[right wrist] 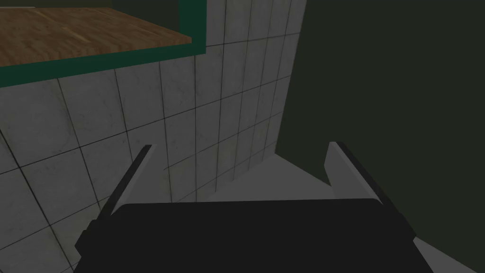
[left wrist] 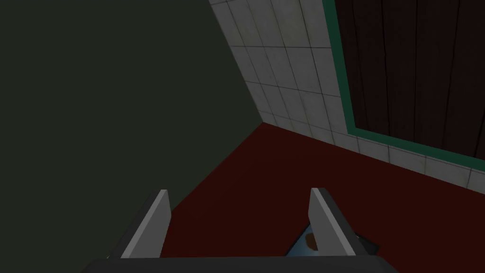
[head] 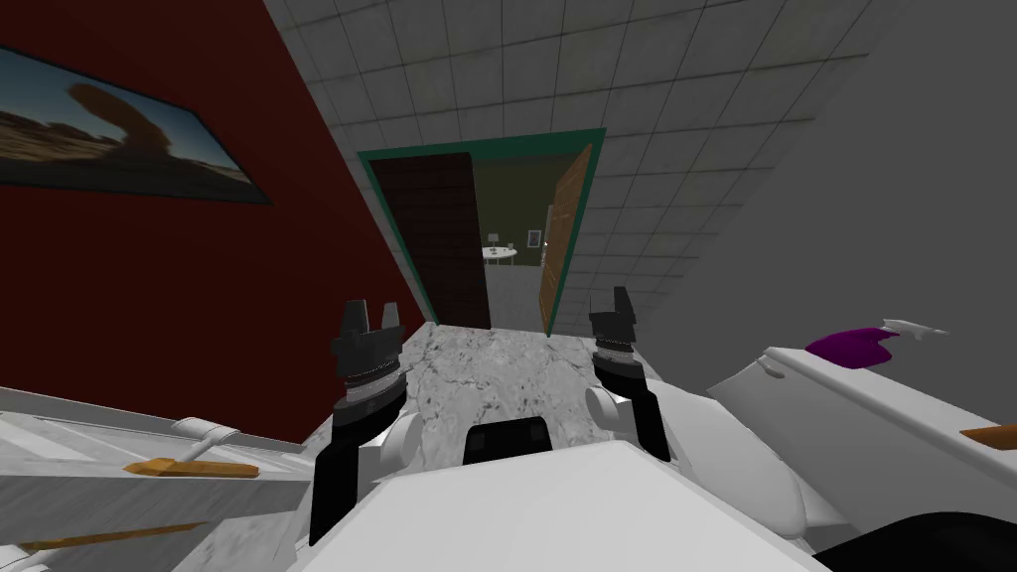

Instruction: Push the door open

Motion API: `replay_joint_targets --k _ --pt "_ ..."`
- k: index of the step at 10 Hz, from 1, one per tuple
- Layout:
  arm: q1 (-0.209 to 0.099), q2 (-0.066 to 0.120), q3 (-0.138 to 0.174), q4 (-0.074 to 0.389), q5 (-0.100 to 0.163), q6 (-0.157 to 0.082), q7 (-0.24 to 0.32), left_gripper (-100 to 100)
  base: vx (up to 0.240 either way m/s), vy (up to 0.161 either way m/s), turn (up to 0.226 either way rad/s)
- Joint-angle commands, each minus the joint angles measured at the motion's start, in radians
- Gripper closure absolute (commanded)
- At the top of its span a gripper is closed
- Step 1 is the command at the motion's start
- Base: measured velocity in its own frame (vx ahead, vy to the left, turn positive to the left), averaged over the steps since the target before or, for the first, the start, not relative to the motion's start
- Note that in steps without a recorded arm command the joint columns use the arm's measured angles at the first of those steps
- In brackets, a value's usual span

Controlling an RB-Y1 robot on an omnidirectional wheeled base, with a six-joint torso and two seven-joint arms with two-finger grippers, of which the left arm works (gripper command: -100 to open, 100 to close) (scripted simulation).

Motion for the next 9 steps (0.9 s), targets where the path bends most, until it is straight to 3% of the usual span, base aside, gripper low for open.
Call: replay_joint_targets --k 1,9 --pt "-0.013 0.010 0.000 0.032 0.001 -0.004 0.001 -100 0.071 0.015 -0.026" --pt "-0.083 0.050 -0.002 0.209 0.009 -0.025 0.008 -100 0.128 0.025 -0.024"
